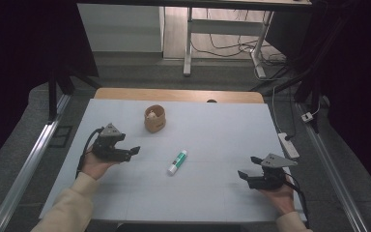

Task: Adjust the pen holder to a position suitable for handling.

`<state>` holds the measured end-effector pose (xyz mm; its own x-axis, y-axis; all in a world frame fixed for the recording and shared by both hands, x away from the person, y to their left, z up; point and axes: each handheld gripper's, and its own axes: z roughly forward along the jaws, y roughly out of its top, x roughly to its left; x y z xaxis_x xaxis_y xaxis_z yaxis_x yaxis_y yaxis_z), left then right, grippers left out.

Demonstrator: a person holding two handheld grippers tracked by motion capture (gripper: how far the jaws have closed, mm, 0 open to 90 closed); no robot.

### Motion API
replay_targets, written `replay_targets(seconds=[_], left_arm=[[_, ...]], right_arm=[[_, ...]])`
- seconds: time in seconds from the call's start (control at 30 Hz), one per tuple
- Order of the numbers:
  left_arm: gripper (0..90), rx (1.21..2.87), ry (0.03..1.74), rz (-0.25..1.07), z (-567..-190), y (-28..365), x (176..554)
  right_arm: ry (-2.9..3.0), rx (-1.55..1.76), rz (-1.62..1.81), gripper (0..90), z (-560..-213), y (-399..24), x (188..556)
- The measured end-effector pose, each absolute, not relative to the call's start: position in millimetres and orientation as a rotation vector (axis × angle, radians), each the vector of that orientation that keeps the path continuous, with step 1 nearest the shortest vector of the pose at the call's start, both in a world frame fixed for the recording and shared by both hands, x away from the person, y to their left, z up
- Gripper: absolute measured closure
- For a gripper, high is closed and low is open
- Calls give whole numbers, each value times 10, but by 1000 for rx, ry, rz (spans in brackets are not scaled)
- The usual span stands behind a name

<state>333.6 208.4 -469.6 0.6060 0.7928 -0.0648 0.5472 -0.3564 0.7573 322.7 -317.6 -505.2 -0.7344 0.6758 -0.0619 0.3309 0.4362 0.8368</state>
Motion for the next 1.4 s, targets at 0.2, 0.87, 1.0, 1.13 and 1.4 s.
replay_targets(seconds=[0.2,0.87,1.0,1.13,1.4], left_arm=[[205,2053,1070,391,-4651,2074,3512],[235,2076,1135,423,-4557,2050,4039],[252,2060,1149,434,-4556,2064,4124],[272,2056,1170,429,-4604,2058,4213],[319,2073,1176,433,-4650,2056,4348]], right_arm=[[2312,854,1215,216,-5056,-3180,3233],[2328,860,1210,221,-5085,-3166,3246],[2331,859,1201,221,-5085,-3167,3247],[2331,858,1196,221,-5088,-3164,3245],[2335,857,1197,222,-5093,-3162,3245]])
